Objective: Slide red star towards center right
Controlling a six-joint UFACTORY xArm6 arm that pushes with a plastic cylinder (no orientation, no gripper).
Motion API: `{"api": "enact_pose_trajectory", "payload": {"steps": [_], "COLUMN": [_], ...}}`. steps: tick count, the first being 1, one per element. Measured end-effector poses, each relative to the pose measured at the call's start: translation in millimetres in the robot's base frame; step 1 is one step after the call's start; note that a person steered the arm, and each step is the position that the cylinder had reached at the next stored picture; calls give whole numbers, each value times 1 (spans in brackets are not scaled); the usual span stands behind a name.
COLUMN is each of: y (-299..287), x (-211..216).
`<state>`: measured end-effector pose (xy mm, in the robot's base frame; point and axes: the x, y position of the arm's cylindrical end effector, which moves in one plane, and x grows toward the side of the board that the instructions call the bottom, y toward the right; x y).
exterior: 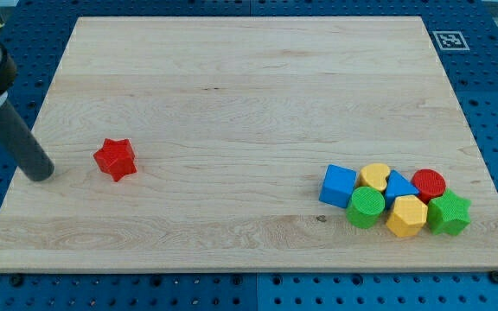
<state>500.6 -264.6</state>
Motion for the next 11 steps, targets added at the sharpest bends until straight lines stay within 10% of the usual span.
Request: {"api": "enact_pose_trajectory", "payload": {"steps": [11], "y": [393], "x": [-131]}}
